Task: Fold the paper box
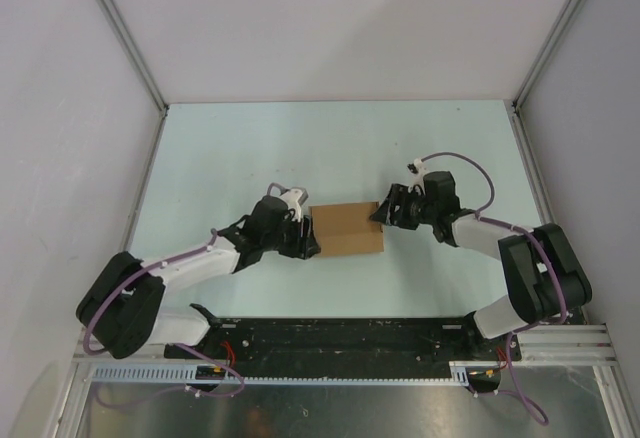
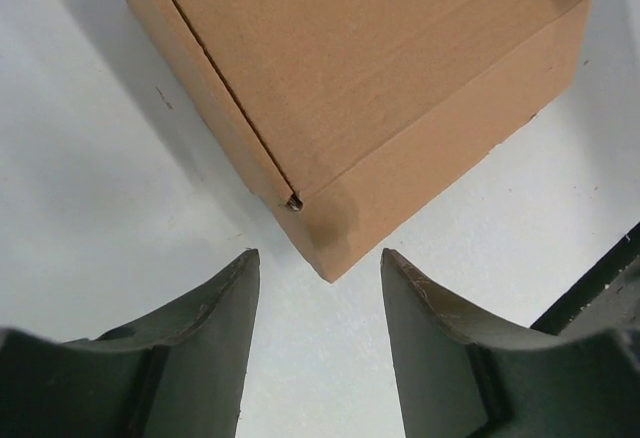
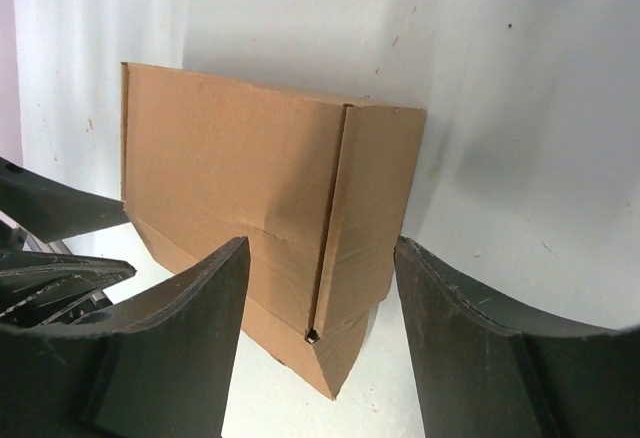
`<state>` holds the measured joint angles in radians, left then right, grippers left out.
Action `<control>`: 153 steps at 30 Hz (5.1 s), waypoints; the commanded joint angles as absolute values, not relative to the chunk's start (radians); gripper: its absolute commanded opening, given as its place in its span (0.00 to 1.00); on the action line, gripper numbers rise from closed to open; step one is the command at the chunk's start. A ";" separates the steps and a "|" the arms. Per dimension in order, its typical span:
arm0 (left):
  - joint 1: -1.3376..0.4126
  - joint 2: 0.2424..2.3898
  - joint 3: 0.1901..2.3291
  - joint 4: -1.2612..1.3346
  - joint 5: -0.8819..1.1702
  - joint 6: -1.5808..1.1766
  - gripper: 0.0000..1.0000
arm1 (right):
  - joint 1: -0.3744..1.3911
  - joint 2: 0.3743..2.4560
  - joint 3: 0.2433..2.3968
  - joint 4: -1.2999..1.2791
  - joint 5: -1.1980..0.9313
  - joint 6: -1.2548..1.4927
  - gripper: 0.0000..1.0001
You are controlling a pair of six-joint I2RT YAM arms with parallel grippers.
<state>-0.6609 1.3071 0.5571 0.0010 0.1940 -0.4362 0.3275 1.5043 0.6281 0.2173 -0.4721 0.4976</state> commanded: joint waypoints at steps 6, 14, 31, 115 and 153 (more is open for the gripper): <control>-0.655 1.170 0.695 -0.087 0.169 -0.381 0.60 | 0.273 1.376 0.689 0.144 -0.508 0.428 0.66; -0.634 1.374 0.949 -0.132 0.201 -0.276 0.51 | 0.270 1.243 0.681 -0.063 -0.450 0.385 0.65; -0.577 1.948 1.540 -0.210 0.370 -0.184 0.00 | 0.271 1.017 0.523 -0.118 -0.549 0.472 0.13; -0.663 1.996 1.227 -0.226 0.606 -0.230 0.00 | 0.357 1.483 0.561 0.270 -0.578 0.499 0.05; -0.732 1.438 0.563 -0.028 0.181 -0.545 0.00 | 0.736 1.006 0.433 -0.304 0.057 0.877 0.00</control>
<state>-0.7166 1.4929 0.6380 -0.0799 0.2138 -0.4664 0.6907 1.0531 0.4969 -0.3275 -0.0483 0.7193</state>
